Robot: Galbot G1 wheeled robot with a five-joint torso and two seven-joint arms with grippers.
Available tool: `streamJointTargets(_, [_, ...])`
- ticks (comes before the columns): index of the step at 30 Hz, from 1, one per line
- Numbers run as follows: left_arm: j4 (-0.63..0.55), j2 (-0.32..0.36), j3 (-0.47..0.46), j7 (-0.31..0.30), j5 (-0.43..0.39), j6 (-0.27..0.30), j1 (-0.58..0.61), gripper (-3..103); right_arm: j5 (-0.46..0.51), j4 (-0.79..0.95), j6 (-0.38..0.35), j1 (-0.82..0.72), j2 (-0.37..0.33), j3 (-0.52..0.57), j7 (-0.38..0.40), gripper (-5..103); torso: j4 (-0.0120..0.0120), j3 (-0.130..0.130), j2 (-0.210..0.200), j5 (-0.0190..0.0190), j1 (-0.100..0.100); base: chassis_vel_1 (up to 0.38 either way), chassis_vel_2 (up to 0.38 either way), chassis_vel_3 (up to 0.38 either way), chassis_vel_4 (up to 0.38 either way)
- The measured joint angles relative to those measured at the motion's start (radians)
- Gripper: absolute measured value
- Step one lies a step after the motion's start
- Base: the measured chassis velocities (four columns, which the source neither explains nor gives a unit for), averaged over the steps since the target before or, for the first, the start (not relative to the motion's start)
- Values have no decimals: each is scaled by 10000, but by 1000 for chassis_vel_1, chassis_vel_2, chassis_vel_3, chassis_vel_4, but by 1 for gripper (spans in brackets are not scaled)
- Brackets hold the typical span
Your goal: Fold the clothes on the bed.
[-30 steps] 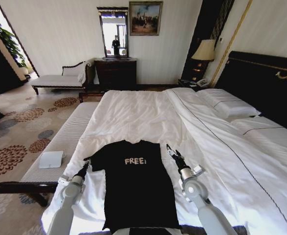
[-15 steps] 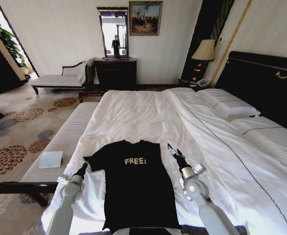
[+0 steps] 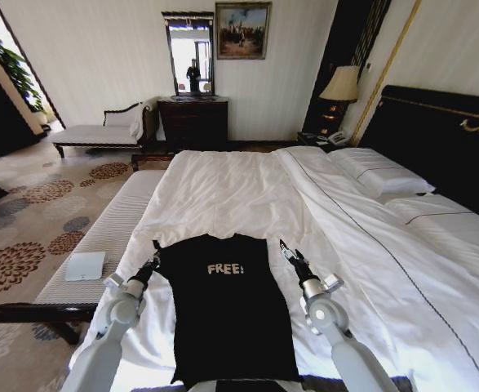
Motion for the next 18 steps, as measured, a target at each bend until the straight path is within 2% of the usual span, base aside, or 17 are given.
streamJointTargets(4, [257, -81, 566, 3, 201, -36, -348, 0, -22, 11, 0, -31, -67, 6, 7, 100, 0, 0, 0, 0, 0, 0, 0, 0, 0])
streamJointTargets(8, [859, -440, 1094, -34, 431, -94, -772, 0, -60, -52, 0, -32, -228, 8, 12, 100, 0, 0, 0, 0, 1, 0, 0, 0, 0])
streamJointTargets(17, [1377, -1130, 1517, -202, 807, -191, -985, -1, -84, -296, 0, 252, -533, -132, 6, 100, -1, 1, 0, 0, 0, 0, 0, 0, 0])
streamJointTargets(18, [1234, -1213, 1496, -309, 767, -25, -875, 4, -37, -398, 0, 423, -638, -217, -3, 100, -1, 1, 0, -1, 0, 0, 0, 0, 0])
